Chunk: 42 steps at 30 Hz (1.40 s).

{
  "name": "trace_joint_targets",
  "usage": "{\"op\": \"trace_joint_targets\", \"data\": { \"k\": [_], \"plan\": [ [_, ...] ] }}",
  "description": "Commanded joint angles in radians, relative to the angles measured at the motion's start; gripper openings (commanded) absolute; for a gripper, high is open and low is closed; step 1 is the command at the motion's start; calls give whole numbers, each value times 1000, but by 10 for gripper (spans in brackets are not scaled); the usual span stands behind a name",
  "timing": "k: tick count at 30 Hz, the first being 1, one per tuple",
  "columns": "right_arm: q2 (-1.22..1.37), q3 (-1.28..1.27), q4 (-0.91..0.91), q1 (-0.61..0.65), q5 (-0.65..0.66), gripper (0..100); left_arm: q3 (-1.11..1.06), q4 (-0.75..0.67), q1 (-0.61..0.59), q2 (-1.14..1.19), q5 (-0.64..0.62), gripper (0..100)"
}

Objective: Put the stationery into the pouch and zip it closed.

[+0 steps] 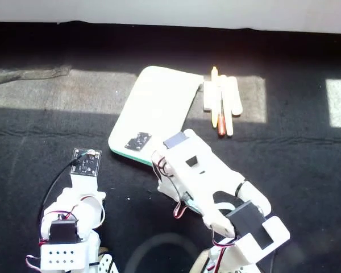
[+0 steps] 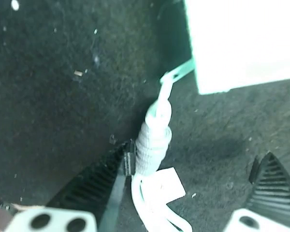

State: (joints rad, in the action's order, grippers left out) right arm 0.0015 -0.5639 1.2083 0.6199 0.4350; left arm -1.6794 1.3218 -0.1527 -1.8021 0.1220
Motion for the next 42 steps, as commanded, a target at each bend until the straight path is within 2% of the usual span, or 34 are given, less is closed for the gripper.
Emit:
{"op": "trace_joint_targets", "data": {
  "k": [1, 8, 10, 13, 14, 15, 18, 22, 24, 26, 28, 30, 32, 37, 42],
  "plan": [
    [-16, 38, -22, 7, -17, 368, -18, 3, 10, -7, -3, 10],
    [163, 48, -76, 7, -18, 357, -18, 3, 10, -7, -3, 11],
    [196, 50, -76, 5, -18, 262, -18, 3, 10, -7, -3, 11],
    [157, 50, -79, 4, -12, 14, -18, 3, 10, -7, -3, 11],
    [128, 50, -71, 4, -12, 2, -18, 3, 8, -7, -3, 11],
    [85, 44, -65, 4, -12, 28, -18, 3, 1, -7, -3, 11],
    [-65, 50, -5, 4, -12, 5, -16, -5, -58, -12, -2, 14],
    [-334, 50, 77, -24, -12, 6, 12, -152, -110, -10, 23, 14],
    [-461, 50, 85, -73, -12, 6, 36, -215, -145, -8, 81, 14],
    [-564, 48, 81, -140, -12, 6, 56, -265, -174, -8, 72, 14],
    [-630, 50, 84, -217, -11, 6, 85, -262, -200, -5, 54, 47],
    [-682, 71, 101, -272, -11, 6, 125, -227, -220, -5, 48, 140],
    [-708, 153, 170, -289, 5, 6, 183, -172, -225, -4, 38, 207],
    [-696, 524, 337, -288, 29, 6, 361, -135, -197, 61, 14, 210],
    [-539, 911, 493, -260, 29, 6, 687, -130, -145, 464, 14, 211]
  ]
}}
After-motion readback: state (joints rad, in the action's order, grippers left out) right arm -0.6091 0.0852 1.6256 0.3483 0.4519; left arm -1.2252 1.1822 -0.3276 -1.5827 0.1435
